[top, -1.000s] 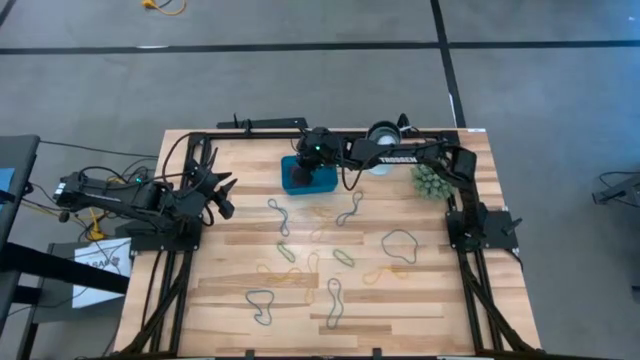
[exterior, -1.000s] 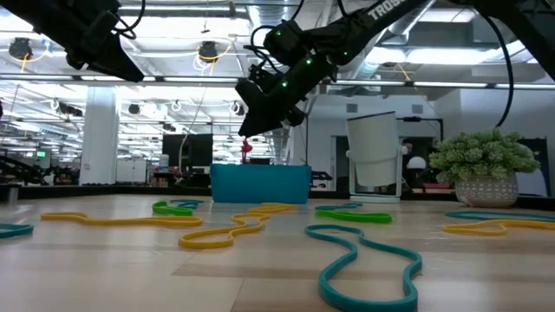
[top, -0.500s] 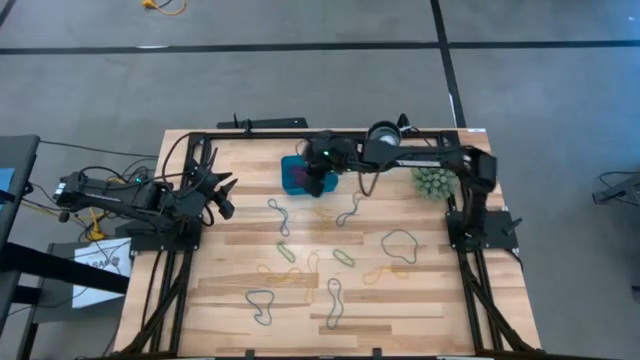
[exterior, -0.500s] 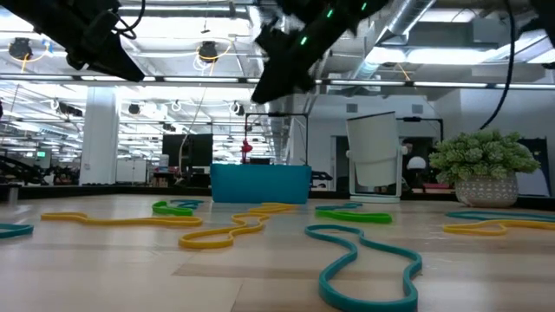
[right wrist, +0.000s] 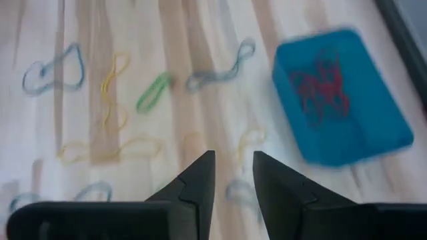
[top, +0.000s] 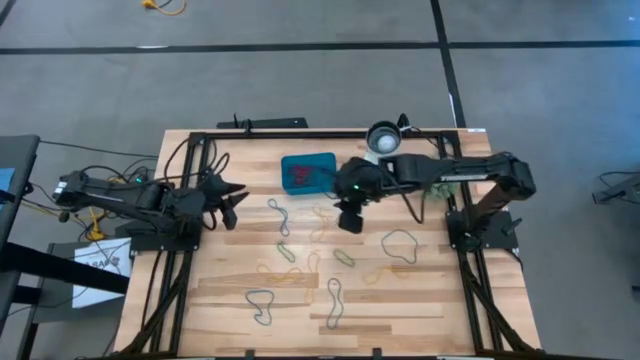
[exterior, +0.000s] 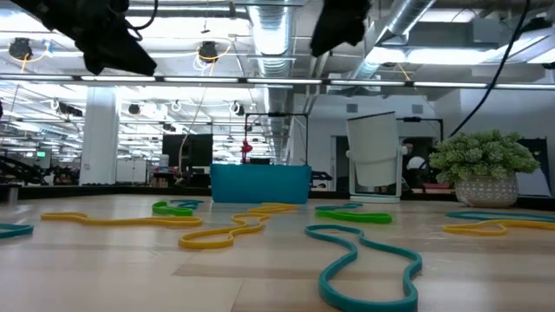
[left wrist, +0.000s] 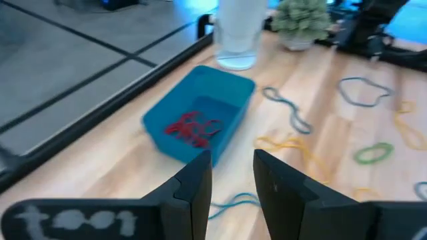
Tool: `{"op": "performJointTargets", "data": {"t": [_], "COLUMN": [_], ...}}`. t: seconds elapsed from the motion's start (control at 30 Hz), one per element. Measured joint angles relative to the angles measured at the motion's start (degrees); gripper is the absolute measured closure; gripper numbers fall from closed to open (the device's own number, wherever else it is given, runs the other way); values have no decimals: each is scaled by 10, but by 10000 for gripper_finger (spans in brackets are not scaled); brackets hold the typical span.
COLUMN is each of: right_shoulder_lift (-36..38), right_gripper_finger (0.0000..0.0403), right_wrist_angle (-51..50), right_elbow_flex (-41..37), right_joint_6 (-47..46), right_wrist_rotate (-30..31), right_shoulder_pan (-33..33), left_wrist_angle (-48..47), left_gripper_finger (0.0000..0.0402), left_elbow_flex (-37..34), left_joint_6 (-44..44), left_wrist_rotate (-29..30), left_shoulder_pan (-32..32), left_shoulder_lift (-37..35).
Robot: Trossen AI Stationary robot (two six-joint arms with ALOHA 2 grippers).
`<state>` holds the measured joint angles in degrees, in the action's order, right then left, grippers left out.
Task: Pick and place items into bin
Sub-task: Put the yellow rubber band into the blue bin
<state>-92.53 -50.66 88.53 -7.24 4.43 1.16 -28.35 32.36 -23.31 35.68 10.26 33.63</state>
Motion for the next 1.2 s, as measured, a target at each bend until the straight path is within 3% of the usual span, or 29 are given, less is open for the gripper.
{"op": "performJointTargets", "data": {"t": [0.23,0.5,0.73,0.97,1.2], "right_shoulder_lift": [27,35,11,-54,-128], "right_gripper_finger": [305,305,305,305,305], "right_wrist_angle": [-117,-181,-167,-94,-82], "right_elbow_flex": [-7,-101,-193,-232,-223], "right_joint_6": [-71,-148,-182,-198,-199], "right_wrist_rotate": [1,-8,-87,-95,-100], "right_shoulder_pan": [16,60,136,194,197], "left_wrist_angle": [45,91,176,200,202], "left_gripper_finger": [299,299,299,299,299], "left_elbow_flex": [0,0,0,0,0], "left_joint_6": [-26,-34,-13,29,30], "left_wrist_rotate": [-9,-8,-5,25,24], "left_shoulder_pan": [0,0,-3,-4,-4], "left_shoulder_lift": [55,138,215,236,236]}}
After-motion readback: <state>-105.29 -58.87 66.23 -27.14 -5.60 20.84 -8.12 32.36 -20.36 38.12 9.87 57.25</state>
